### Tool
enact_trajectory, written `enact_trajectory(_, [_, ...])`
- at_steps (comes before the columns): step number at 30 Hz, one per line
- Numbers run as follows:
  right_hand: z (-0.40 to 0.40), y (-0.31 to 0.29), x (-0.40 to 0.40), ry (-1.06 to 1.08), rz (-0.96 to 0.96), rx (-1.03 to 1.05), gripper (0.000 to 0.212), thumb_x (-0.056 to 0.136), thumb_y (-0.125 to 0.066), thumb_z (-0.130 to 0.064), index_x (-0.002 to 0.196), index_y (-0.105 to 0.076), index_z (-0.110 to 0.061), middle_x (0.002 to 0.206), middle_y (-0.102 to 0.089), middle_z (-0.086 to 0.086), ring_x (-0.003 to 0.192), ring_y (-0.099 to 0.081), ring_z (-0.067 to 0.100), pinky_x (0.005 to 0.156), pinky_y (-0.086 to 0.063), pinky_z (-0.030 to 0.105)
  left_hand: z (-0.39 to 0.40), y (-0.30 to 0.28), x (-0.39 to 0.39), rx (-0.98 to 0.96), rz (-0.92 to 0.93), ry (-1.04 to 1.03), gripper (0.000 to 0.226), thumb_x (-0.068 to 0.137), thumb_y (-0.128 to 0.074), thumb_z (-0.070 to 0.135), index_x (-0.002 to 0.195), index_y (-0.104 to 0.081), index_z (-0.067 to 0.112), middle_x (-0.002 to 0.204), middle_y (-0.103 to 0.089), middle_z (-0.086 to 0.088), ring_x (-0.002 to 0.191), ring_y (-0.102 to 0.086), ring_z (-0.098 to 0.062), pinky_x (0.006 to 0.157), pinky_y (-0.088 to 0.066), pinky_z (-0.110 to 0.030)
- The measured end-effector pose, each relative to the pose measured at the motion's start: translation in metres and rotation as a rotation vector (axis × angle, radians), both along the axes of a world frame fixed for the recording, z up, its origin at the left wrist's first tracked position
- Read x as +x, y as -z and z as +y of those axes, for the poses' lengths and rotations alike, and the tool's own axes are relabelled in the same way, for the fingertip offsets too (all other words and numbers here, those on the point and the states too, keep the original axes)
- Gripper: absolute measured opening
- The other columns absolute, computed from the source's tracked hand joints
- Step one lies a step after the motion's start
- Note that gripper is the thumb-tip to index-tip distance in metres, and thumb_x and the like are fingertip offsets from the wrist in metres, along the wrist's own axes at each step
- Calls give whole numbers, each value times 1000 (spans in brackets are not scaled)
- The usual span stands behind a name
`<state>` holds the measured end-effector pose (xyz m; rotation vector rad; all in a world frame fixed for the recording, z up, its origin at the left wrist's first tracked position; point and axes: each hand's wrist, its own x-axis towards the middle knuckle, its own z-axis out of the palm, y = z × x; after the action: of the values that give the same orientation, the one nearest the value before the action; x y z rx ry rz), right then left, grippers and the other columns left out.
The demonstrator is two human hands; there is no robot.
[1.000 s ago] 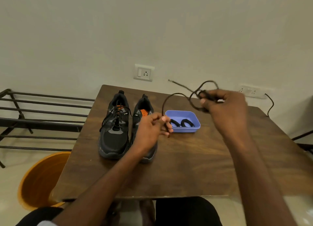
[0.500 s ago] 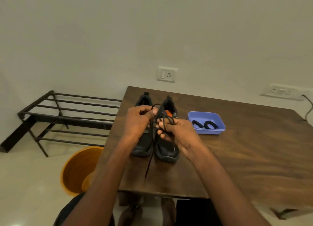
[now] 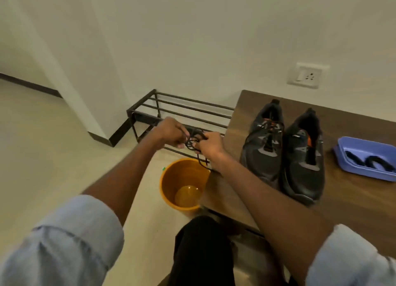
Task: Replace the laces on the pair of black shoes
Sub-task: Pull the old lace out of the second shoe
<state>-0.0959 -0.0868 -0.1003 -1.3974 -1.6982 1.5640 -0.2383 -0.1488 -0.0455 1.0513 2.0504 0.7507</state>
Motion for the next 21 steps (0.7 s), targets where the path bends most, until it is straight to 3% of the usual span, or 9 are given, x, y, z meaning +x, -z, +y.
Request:
enact_trajectory(3, [-4, 28, -17, -235, -276, 127, 23, 92, -74, -8, 115, -74, -12, 101, -72, 5, 94, -67, 16, 79, -60, 31, -11, 62, -12, -21, -63, -127, 6, 92, -71, 0, 92, -75, 4, 91, -77, -16, 81, -78, -26, 76, -66, -38])
enact_trajectory(7, [1, 53, -33, -576, -529, 231, 45, 94, -66, -7, 139, -60, -15, 122, -64, 8, 104, -63, 21, 84, -60, 34, -14, 123, -32, -67, -68, -219, 13, 92, -71, -1, 102, -74, 7, 103, -75, -15, 91, -75, -23, 84, -64, -37])
enact_trajectory(9, [6, 59, -39, -668, -602, 306, 40, 96, -63, -6, 135, -63, -15, 125, -63, 9, 109, -62, 24, 90, -60, 37, -15, 142, -39, -66, -14, -259, 22, 95, -67, 2, 116, -71, 8, 116, -72, -13, 105, -70, -25, 92, -61, -38])
enact_trajectory(12, [14, 69, -50, -696, -634, 367, 30, 97, -63, -7, 126, -67, -14, 119, -63, 7, 106, -62, 22, 89, -59, 32, -19, 157, -42, -74, 32, -271, 33, 100, -57, 2, 130, -66, 9, 126, -67, -12, 114, -65, -26, 90, -58, -35])
enact_trajectory(15, [16, 79, -61, -696, -661, 428, 23, 96, -66, -11, 118, -69, -18, 113, -65, 5, 97, -63, 19, 86, -60, 34, -24, 166, -40, -68, 12, -264, 34, 100, -56, 1, 131, -65, 10, 126, -67, -12, 114, -66, -26, 97, -58, -41])
enact_trajectory(21, [12, 65, -56, -626, -605, 511, 17, 94, -67, -8, 105, -75, -19, 103, -70, 2, 91, -66, 15, 79, -61, 30, -34, 161, -26, -60, -32, -209, 33, 100, -58, 7, 132, -65, 12, 118, -70, -12, 101, -70, -23, 87, -63, -37])
